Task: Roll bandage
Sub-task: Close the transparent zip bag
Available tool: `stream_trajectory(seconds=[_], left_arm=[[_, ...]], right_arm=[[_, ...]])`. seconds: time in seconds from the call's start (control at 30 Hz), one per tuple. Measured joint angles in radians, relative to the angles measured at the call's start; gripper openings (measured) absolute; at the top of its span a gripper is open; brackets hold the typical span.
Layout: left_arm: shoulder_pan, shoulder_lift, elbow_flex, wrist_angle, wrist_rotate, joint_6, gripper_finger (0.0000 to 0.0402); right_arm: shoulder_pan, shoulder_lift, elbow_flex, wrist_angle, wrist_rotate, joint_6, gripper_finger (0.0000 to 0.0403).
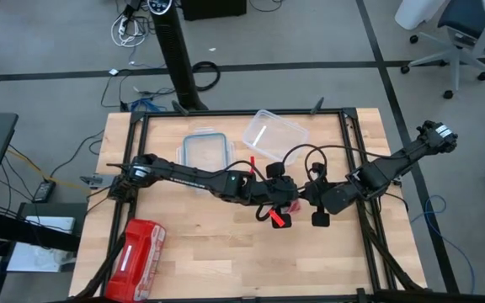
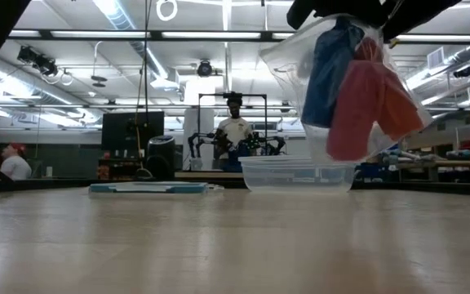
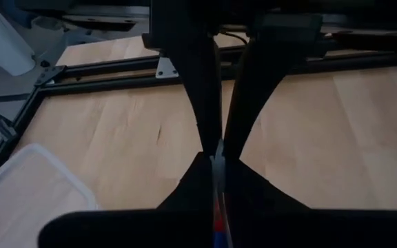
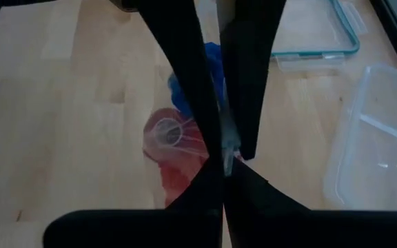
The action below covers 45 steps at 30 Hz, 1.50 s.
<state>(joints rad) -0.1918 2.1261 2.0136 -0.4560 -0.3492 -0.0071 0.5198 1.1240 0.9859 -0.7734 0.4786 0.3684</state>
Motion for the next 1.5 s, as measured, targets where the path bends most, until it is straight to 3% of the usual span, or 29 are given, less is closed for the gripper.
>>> stream_trajectory(seconds=[0.23,0.5,0.83,1.0,1.2,1.5], left_arm=[[0.001,-0.002,0.002,-0.082,0.003,-0.054,0.0011],[-0.011,-0.003,0.002,-0.104,0.020,-0.076,0.0012],[-0.025,-0.003,0.002,-0.105,0.025,-0.076,0.0013],[-0.024,-0.003,0.002,-0.104,0.024,-0.076,0.0013],[-0.025,-0.003,0.002,-0.103,0.025,-0.077,0.0014],[-0.025,-0.002,-0.001,-0.112,0.028,-0.078,0.0014]], right_arm=[[0.004,0.002,-0.003,-0.039,-0.081,0.016,0.0000],[0.019,0.001,-0.003,-0.040,-0.023,0.021,0.0004],[0.076,0.001,-0.045,0.066,0.118,0.014,0.0102],[0.073,0.003,-0.045,0.131,0.122,-0.031,0.0123],[0.060,0.003,-0.045,0.187,0.090,-0.090,0.0107],[0.034,0.026,-0.045,0.188,0.040,-0.108,0.0020]])
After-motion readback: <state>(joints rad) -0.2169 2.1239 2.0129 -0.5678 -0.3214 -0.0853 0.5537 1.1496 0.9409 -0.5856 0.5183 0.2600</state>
